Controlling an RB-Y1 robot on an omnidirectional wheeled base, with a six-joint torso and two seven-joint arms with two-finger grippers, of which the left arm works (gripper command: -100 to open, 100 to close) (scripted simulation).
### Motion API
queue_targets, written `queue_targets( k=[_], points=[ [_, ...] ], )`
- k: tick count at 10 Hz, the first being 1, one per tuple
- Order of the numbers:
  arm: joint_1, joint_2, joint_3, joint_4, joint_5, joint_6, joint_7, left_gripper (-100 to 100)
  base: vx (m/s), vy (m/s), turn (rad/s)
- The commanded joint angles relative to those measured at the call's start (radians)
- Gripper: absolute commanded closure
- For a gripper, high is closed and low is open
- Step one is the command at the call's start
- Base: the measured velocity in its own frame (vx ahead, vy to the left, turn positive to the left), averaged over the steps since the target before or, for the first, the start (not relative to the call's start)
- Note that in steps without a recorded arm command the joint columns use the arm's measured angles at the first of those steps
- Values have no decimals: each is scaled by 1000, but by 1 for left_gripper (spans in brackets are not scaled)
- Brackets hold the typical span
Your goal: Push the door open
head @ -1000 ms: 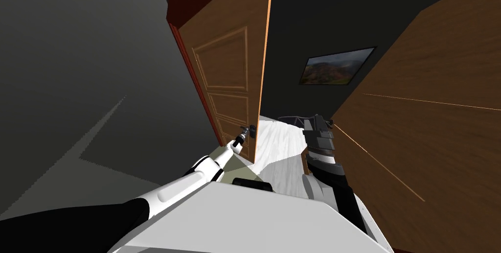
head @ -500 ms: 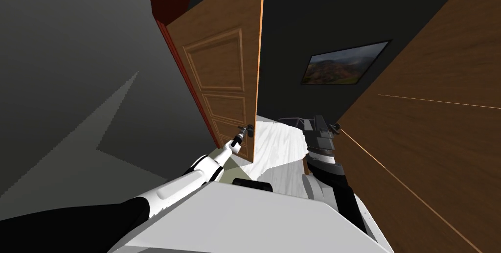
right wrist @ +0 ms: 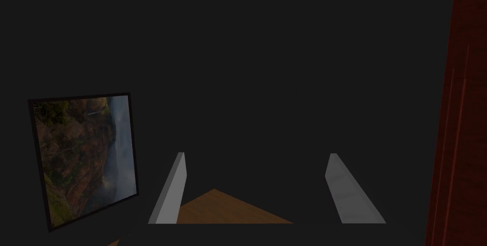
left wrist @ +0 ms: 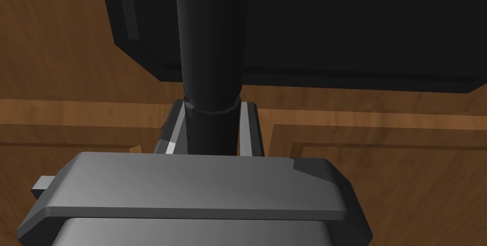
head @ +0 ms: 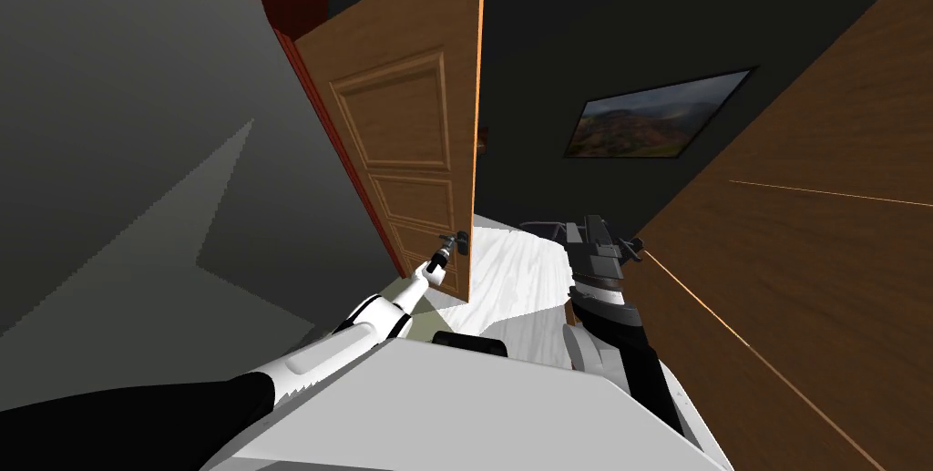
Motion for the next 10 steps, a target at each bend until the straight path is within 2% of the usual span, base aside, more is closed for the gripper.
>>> queue_targets(
  k=[1,2,3,5,6,7,8,10],
  points=[
    [-40,7,22,50,8,-30,-8,100,76,-103,64],
    [-40,7,22,61,8,-30,-8,100,33,-38,-3],
    [-39,12,46,64,14,-29,-21,100,96,-98,41],
    [-37,18,68,67,21,-27,-32,100,140,-168,98],
    [-37,18,68,94,21,-27,-32,100,101,-117,32],
    [-37,18,68,67,21,-27,-32,100,42,-44,-1],
    [-36,22,88,69,27,-26,-43,100,122,-117,21],
    [-34,26,105,72,32,-25,-52,100,135,-140,81]
  ],
)
